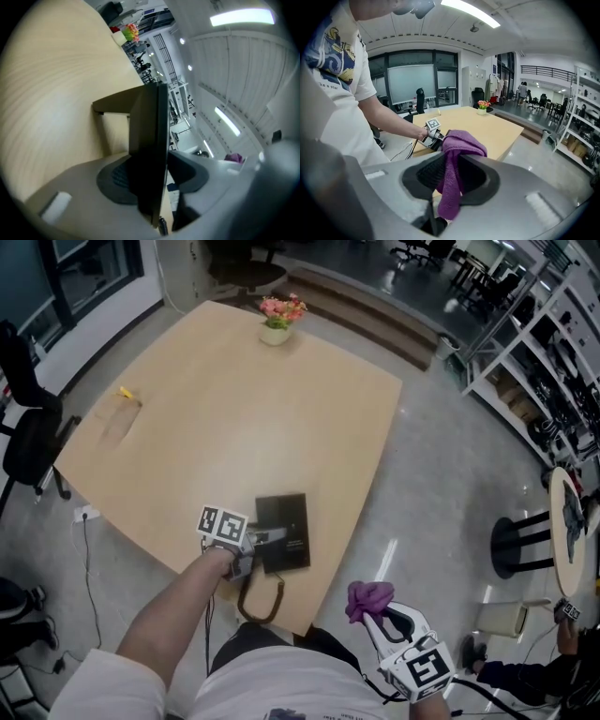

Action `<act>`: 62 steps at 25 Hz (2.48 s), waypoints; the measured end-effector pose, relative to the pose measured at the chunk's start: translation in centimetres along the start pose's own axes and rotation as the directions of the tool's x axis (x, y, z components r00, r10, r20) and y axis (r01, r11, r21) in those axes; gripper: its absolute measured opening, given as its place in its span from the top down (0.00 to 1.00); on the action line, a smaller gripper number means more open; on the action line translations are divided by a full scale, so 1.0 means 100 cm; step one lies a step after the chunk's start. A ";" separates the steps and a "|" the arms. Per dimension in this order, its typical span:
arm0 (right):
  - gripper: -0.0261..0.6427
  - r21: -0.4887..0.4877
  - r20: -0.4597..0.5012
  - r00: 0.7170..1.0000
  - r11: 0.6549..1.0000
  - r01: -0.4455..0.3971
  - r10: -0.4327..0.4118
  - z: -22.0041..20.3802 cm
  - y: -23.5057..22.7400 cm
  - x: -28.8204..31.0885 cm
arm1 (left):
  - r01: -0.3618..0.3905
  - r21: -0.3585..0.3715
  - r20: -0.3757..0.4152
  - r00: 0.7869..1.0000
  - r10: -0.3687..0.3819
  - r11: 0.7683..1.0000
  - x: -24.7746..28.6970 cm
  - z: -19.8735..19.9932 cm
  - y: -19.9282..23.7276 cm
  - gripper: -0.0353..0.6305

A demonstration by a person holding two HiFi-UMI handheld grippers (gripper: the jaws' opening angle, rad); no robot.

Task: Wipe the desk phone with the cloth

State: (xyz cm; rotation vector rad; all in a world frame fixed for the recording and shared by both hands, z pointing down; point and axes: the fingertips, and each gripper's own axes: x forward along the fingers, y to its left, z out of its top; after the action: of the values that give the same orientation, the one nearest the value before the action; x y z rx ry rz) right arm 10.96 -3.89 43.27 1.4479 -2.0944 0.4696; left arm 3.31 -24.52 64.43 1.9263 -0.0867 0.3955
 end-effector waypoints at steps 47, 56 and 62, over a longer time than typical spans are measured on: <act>0.83 -0.296 0.123 0.855 0.841 -0.453 0.503 0.091 0.016 0.084 | 0.012 0.140 0.198 0.979 -0.040 0.990 -0.067 -0.019 -0.144 0.67; 0.83 -0.337 0.201 0.866 0.863 -0.378 0.458 0.146 0.006 0.106 | 0.054 0.167 0.145 0.986 -0.078 0.985 -0.066 -0.027 -0.150 0.68; 0.83 -0.275 0.132 0.875 0.866 -0.419 0.465 0.101 0.005 0.094 | 0.057 0.170 0.149 0.985 -0.083 0.984 -0.069 -0.029 -0.156 0.68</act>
State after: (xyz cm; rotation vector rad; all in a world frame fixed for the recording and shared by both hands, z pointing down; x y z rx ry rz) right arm 5.50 -16.39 41.04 0.8958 -2.5544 0.2358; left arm 0.01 -16.75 49.30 2.1163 -0.0900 0.2096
